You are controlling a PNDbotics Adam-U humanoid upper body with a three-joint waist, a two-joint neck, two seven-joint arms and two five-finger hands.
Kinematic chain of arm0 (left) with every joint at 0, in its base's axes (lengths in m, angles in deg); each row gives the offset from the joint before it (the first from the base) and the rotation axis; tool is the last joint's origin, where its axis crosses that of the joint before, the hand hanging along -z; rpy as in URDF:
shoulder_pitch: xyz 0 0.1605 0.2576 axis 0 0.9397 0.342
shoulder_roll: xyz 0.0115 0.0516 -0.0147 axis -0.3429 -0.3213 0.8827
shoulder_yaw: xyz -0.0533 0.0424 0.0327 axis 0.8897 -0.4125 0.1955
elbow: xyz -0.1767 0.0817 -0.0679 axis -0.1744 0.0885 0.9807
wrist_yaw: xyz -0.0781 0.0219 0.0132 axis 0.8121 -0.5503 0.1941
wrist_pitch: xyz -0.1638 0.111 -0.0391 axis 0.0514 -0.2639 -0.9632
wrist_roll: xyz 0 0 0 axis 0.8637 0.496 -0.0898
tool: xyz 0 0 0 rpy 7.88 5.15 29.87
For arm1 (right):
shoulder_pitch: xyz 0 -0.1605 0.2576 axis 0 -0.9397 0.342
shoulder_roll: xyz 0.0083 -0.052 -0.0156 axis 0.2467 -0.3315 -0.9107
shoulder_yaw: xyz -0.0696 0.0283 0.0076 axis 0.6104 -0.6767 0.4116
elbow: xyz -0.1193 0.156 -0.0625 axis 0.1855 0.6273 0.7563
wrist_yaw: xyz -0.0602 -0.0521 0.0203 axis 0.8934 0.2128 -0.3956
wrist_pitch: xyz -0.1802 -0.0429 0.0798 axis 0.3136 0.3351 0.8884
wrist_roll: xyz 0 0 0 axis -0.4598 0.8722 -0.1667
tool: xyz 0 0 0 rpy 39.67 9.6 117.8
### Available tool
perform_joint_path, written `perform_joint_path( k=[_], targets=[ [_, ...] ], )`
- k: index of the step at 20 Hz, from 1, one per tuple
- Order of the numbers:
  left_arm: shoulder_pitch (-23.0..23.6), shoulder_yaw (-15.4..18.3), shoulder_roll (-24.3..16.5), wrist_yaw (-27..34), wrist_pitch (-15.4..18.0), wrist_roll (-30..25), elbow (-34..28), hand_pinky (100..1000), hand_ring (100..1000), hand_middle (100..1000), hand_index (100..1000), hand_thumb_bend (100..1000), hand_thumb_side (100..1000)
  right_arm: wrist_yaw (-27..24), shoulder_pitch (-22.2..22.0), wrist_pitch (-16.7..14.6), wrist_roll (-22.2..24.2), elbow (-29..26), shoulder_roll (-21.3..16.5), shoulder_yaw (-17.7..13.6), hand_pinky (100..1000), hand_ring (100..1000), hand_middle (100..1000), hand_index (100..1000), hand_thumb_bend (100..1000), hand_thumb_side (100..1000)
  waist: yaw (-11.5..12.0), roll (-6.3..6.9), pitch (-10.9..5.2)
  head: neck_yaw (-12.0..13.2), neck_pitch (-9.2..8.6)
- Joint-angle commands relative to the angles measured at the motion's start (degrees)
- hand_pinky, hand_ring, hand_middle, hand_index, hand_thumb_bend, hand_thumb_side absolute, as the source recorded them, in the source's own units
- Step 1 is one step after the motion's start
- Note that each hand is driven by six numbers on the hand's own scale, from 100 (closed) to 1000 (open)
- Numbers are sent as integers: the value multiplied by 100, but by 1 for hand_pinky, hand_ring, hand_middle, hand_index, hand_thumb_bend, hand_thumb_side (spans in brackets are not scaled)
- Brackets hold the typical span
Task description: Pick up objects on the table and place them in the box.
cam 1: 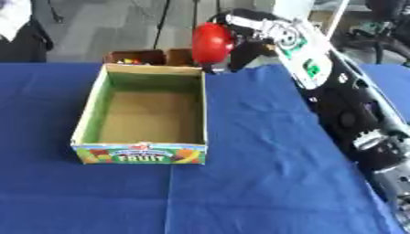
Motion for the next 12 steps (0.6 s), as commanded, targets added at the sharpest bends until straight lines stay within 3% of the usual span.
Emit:
perform_joint_path(
  k=[1,12],
  targets=[
    [-93,-20,-25,27,10,-30,-80,675,840,687,751,100,983,83,184,40,-4,-108,125,-9,566,617,558,681,100,329,38,8,-137,-70,-48],
    [-203,-42,36,59,35,-56,-80,674,842,686,751,100,982,448,88,54,-173,234,694,-35,566,613,547,675,100,328,201,-14,27,-185,-223]
  ],
)
